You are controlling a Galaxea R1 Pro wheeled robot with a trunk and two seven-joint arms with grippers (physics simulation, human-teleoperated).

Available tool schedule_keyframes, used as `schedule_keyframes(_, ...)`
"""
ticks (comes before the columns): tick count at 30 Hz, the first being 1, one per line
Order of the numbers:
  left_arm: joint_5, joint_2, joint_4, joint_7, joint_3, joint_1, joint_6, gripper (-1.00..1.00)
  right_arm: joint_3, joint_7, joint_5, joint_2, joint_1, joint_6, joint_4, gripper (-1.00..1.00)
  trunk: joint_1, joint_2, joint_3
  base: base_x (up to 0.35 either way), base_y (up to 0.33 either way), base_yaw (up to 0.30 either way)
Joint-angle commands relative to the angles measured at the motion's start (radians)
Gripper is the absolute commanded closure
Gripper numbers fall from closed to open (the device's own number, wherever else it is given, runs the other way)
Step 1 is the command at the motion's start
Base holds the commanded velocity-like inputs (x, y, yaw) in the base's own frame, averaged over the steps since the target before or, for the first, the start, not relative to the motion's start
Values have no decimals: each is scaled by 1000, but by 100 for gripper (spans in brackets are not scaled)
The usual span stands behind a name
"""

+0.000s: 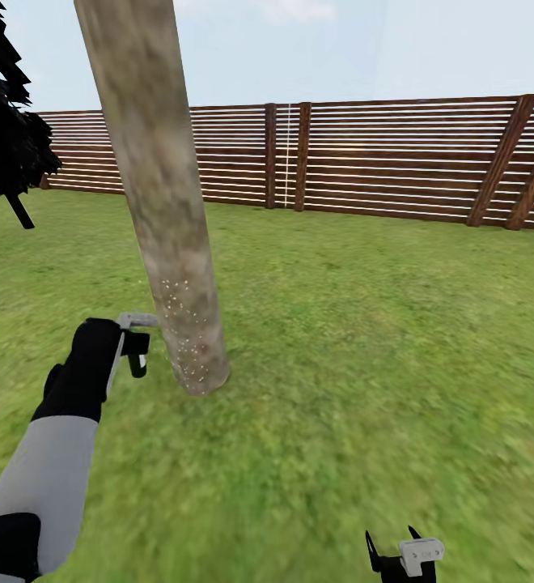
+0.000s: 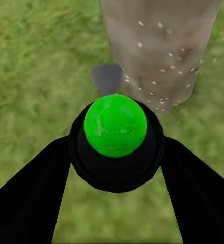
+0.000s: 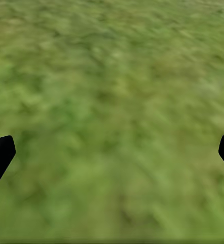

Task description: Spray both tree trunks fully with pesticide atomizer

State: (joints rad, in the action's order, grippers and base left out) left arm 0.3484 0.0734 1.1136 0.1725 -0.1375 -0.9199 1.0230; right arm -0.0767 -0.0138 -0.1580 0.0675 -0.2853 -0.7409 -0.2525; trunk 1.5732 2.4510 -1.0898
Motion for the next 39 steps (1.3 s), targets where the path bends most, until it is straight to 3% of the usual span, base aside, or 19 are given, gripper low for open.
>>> schedule_keyframes(1,1,1,0,1,2,2,-1,100,0,0,0,0,0,0,0,-100,0,0,0,0,0,0)
schedule_keyframes(6,0,4,-35,2,5,60,-4,100,0,0,0,0,0,0,0,-100,0,0,0,0,0,0)
schedule_keyframes(10,1,6,-53,1,-2,51,-3,100,0,0,0,0,0,0,1,-100,0,0,0,0,0,0)
schedule_keyframes(14,3,13,-55,1,-3,-49,-1,100,0,0,0,0,0,0,1,-100,0,0,0,0,0,0)
schedule_keyframes(17,4,13,-58,1,-5,-81,-1,100,0,0,0,0,0,0,1,-100,0,0,0,0,0,0)
schedule_keyframes(20,6,17,-68,0,-4,-65,-3,100,0,0,0,0,0,0,1,-100,0,0,0,0,0,0)
schedule_keyframes(23,5,16,-111,-10,-6,22,-14,100,0,0,0,0,0,0,1,-100,0,0,0,0,0,0)
schedule_keyframes(28,1,-3,-127,-12,-8,124,-22,100,0,1,0,0,0,0,1,-100,0,0,0,0,0,0)
schedule_keyframes(31,-23,-28,-200,-13,-9,162,-95,100,1,1,0,0,0,0,6,-100,0,0,0,0,0,0)
schedule_keyframes(32,-55,-31,-307,-16,-10,168,-184,100,1,2,1,0,0,0,11,-100,0,0,0,0,0,0)
schedule_keyframes(34,-86,-25,-442,-30,-15,171,-317,100,1,2,0,0,0,0,12,-100,0,0,0,0,0,0)
schedule_keyframes(37,-108,-23,-541,-79,-90,172,-466,100,2,2,1,0,0,0,12,-100,0,0,0,0,0,0)
schedule_keyframes(39,-111,-23,-552,-94,-110,177,-495,100,2,2,1,0,0,0,12,-100,0,0,0,0,0,0)
